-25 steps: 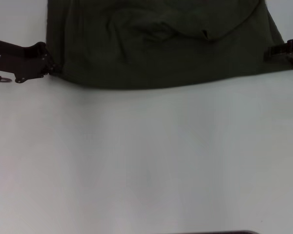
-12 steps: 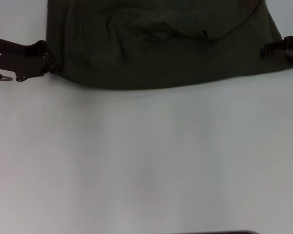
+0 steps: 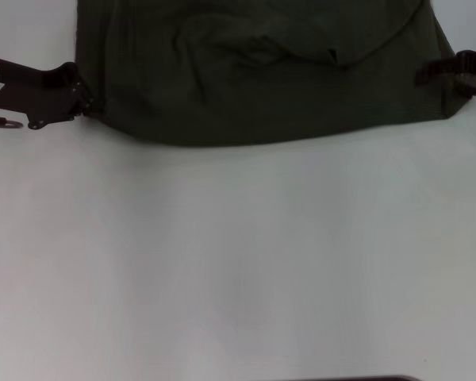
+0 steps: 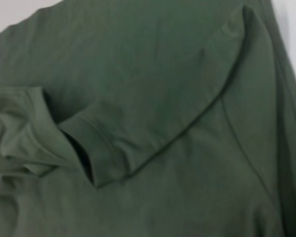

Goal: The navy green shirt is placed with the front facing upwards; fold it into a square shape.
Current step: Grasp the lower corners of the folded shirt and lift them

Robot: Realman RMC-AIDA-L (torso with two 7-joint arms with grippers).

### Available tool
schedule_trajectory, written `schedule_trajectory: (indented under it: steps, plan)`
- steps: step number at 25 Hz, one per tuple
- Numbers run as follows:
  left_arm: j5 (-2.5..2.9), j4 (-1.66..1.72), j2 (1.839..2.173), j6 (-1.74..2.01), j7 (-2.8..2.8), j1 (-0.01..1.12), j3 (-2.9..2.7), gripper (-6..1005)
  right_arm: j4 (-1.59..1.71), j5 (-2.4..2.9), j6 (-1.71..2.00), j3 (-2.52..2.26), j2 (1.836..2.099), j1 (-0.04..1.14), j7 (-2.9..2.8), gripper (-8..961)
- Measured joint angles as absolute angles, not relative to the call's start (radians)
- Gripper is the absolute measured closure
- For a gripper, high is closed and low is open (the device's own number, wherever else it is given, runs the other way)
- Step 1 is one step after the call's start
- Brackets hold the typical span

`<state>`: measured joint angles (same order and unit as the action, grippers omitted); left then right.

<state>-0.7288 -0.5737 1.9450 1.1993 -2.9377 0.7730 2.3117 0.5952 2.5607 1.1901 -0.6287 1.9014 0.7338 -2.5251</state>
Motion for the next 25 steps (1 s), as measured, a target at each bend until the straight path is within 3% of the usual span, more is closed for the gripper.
schedule_trajectory:
  steps: [25]
  plan:
    - [-0.729, -0.574, 1.946, 1.195, -2.939, 0.773, 2.312, 970, 0.572, 2.640, 1.097, -0.684, 1.916, 0.746, -2.532, 11]
